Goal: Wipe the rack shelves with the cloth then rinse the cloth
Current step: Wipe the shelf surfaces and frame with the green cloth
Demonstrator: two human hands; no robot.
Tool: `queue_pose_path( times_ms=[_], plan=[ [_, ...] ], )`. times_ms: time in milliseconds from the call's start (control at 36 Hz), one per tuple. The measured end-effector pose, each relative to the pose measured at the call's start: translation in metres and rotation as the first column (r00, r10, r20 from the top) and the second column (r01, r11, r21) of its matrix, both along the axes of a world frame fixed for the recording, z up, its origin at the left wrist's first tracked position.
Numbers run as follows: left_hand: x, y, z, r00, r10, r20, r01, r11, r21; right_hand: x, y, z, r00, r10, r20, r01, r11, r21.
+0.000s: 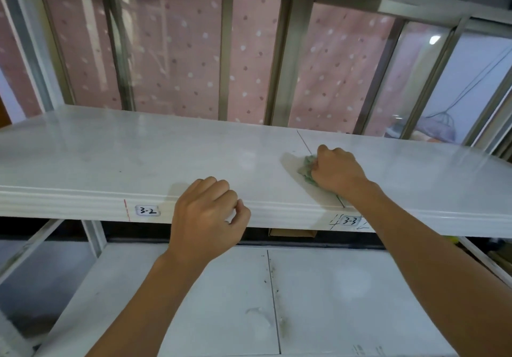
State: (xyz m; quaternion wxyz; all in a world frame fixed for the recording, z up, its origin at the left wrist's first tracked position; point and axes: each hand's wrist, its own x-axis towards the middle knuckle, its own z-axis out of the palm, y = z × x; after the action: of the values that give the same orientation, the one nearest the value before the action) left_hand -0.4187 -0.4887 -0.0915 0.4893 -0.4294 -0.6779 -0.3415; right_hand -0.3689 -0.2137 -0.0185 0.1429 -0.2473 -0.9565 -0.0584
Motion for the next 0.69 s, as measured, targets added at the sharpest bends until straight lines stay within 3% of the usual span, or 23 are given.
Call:
queue_pose_path(
  times_ms=[167,306,500,694],
  plan=[
    [-0.001,-0.001,-0.001,1.000,-0.016,-0.012,0.016,1.000,0.009,-0.046,0.012,0.007,0.997,-0.079,-0.023,0.078,0.995,-0.058],
    [-0.003,0.000,-0.002,0.999,-0.047,0.007,0.047,0.998,0.031,-0.081,0.022,0.014,0.999,-0.009,0.042,0.012,0.998,-0.062],
    [-0.007,-0.002,-0.005,0.996,-0.084,0.027,0.084,0.996,0.033,-0.103,-0.017,0.014,0.938,0.306,0.165,-0.308,0.951,-0.014],
    [-0.008,-0.005,-0.007,0.998,-0.068,0.007,0.068,0.998,0.018,-0.063,-0.093,0.008,0.768,0.627,0.135,-0.626,0.778,-0.051]
  ],
)
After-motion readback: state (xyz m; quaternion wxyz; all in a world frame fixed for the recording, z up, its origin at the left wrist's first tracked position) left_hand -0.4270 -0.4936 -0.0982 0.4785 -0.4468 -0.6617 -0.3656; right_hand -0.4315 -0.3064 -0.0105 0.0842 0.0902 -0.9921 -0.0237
